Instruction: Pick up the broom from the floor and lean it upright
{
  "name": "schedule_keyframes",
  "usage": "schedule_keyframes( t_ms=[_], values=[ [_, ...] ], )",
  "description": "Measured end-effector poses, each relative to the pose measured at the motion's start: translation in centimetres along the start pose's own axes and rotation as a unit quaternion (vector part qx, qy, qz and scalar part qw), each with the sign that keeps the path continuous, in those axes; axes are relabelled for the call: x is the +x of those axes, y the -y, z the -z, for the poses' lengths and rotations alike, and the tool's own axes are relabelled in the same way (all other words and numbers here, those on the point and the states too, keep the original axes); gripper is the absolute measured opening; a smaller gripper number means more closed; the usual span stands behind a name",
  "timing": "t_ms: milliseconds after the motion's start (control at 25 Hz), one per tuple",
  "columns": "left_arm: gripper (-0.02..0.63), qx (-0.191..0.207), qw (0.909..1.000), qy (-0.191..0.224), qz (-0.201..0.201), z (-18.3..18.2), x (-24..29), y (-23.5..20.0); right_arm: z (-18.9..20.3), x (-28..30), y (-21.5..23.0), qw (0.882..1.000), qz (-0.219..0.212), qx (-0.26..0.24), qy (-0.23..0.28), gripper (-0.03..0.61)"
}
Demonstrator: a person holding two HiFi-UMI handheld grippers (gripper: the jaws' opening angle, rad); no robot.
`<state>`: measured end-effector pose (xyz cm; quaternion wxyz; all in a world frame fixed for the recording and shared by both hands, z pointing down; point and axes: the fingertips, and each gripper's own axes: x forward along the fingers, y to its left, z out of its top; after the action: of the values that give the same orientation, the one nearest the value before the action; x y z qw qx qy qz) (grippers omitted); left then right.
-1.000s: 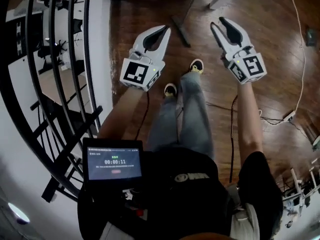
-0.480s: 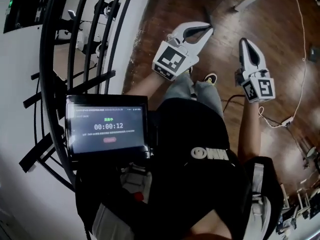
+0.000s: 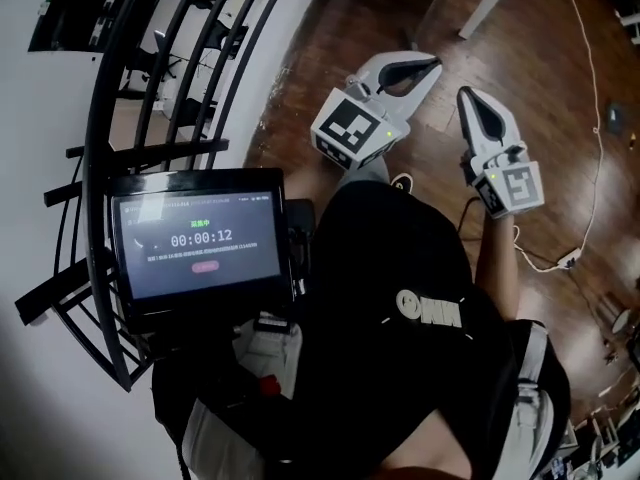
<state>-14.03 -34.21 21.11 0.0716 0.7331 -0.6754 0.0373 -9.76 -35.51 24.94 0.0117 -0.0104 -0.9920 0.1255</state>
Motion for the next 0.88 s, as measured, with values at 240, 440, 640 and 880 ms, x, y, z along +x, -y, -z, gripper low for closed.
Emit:
schedule_keyframes(
  t_ms=[240, 440, 640, 880],
  values=[
    [0.017, -0.002, 0.9997, 0.015, 0.019, -1.1, 0.7, 1.4, -2.6, 0.9, -0.9, 0.999, -0.004, -0.015, 0.029, 0.002],
    [0.017, -0.001, 0.9996, 0.023, 0.015, -2.1, 1.1, 1.0, -3.4, 1.7, -0.8, 1.000, 0.003, -0.022, 0.022, 0.002],
    [0.017, 0.006, 0.9995, 0.027, 0.012, -2.4, 1.1, 0.7, -3.8, 1.6, -0.6, 0.999, 0.009, -0.018, 0.042, 0.002],
    [0.017, 0.015, 0.9990, 0.038, 0.017, -2.6, 1.1, 0.9, -4.5, 2.3, -1.0, 0.999, 0.011, -0.038, 0.038, 0.002]
  ],
)
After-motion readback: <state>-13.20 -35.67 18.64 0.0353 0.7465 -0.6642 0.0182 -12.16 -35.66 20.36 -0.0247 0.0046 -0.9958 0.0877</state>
